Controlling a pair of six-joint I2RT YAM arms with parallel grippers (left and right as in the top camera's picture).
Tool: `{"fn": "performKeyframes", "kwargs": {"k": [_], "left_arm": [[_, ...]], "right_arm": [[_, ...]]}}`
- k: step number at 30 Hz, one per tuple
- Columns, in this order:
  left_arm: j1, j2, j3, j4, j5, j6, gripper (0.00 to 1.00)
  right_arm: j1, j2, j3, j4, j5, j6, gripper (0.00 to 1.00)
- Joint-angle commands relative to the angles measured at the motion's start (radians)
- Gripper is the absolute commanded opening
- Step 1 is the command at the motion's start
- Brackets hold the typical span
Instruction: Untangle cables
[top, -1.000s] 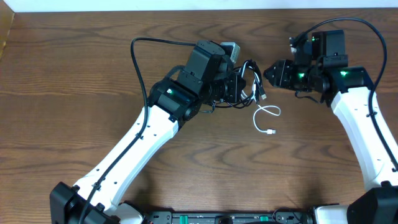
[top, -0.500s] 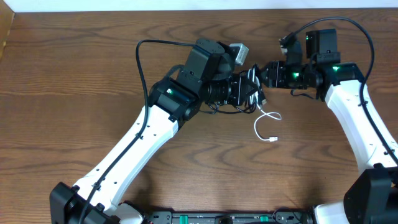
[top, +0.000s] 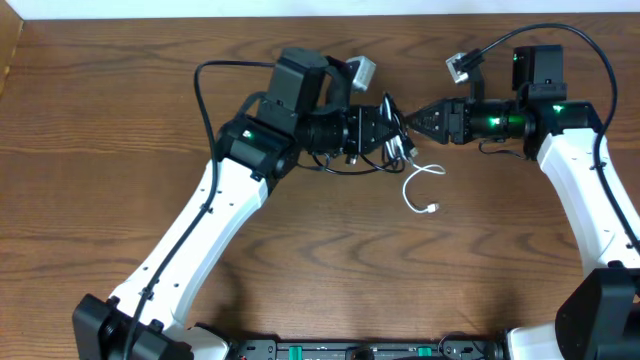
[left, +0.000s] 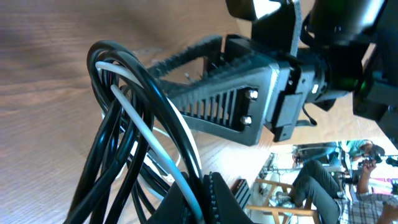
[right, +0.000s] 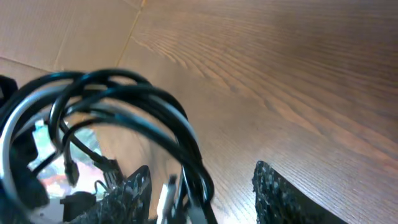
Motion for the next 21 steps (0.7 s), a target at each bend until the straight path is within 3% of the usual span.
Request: {"fn": "performKeyframes", "kwargs": {"k": [1, 11, 15, 21], "left_arm": [[0.020, -0.018, 0.009, 0.003, 0.032, 0.005, 0.08], [0.025, -0.018, 0.009, -0.010, 0.035, -0.002, 0.07], [0.025, -0.018, 0.009, -0.012, 0.054, -0.047, 0.07], [0.026, -0.018, 0.009, -0.024, 0.085, -0.047, 0.07]], "right_arm": [[-0.003, -0.016, 0.002, -0.002, -0.024, -0.001, 0.49], [0.066, -0.076, 0.002, 0.066, -0.008, -0.078, 0.52], [0.147, -0.044, 0.001, 0.062, 0.204, -0.067, 0.52], [0.202, -0.006, 0.001, 0.109, 0.320, -0.034, 0.43]]}}
